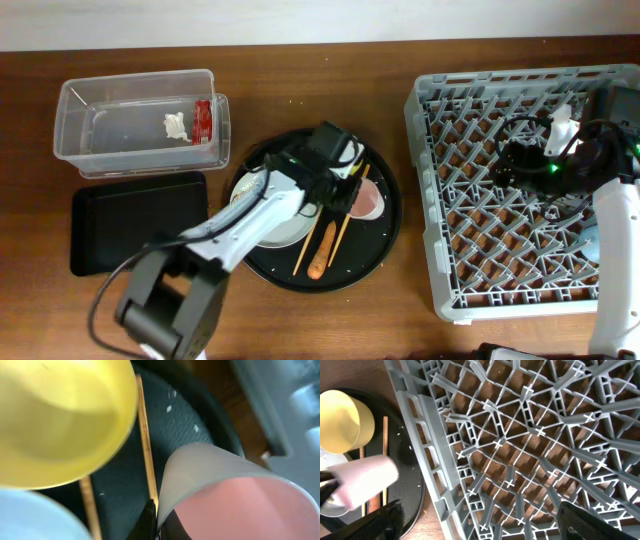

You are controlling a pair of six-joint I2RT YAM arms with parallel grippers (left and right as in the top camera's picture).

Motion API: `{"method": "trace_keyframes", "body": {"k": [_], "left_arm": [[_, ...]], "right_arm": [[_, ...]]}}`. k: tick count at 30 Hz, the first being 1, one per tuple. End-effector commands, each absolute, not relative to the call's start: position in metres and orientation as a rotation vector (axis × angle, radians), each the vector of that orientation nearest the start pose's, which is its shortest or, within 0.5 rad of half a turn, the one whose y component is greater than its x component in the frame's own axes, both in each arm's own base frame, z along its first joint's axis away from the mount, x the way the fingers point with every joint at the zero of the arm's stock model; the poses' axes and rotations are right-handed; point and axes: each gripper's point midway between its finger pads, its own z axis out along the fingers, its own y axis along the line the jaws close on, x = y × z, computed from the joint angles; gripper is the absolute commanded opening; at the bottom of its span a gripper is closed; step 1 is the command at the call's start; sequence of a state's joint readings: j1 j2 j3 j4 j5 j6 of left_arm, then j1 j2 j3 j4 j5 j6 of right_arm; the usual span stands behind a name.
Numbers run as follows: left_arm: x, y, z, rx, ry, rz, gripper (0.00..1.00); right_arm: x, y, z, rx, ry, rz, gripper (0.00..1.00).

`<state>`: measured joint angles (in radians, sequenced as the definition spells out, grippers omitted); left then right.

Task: Sort waste into correct bins and load items into the dishwasher rack
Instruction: 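Grasp the pink cup with the left gripper and pass it right, then place the pink cup in the rack with the right gripper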

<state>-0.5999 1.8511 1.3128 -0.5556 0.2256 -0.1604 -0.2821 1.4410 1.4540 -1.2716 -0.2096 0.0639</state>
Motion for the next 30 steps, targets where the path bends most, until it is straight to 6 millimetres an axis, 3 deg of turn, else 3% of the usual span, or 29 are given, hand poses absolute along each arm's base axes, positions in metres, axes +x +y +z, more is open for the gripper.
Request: {"method": "trace_keyframes", "body": {"k": [1, 3, 6, 8, 16, 20, 22, 23, 28, 30], "left_arm": [[0.362, -0.259, 0.175, 0.57, 2.443, -0.747, 0.0], [0.364, -0.238, 0.214, 0.517, 2.354, -1.024, 0.0], [0.351, -0.219, 0.257, 0.547, 2.178, -1.476, 0.0], [0.339, -0.219, 0.281, 0.63, 2.048, -1.647, 0.0], [0.314, -0.238, 0.296, 0.747, 1.97, -1.794, 0.0], [0.309, -0.24, 0.299, 0.769, 1.95, -1.829, 0.0], [0.309, -0.24, 0.299, 0.769, 1.951, -1.829, 0.0], [0.309, -0.24, 0.299, 0.769, 1.951, -1.829, 0.0], [0.309, -0.24, 0.299, 0.769, 1.951, -1.829, 0.0], [0.309, -0.24, 0.299, 0.769, 1.951, -1.829, 0.0]], "right_arm": [[0.306, -0.046, 0.21, 0.359, 2.764, 0.263, 0.98], [0.314, -0.009, 0.224, 0.117, 2.686, 0.533, 0.98], [0.314, 0.053, 0.262, -0.279, 2.431, 0.938, 0.99], [0.308, 0.09, 0.277, -0.467, 2.322, 1.067, 1.0], [0.286, 0.199, 0.307, -0.962, 2.018, 1.226, 0.98], [0.272, 0.226, 0.311, -1.078, 1.951, 1.25, 1.0], [0.266, 0.236, 0.312, -1.121, 1.924, 1.258, 0.9], [0.265, 0.238, 0.313, -1.131, 1.915, 1.259, 0.8], [0.269, 0.239, 0.315, -1.136, 1.893, 1.245, 0.67], [0.271, 0.239, 0.317, -1.14, 1.877, 1.236, 0.68]]}}
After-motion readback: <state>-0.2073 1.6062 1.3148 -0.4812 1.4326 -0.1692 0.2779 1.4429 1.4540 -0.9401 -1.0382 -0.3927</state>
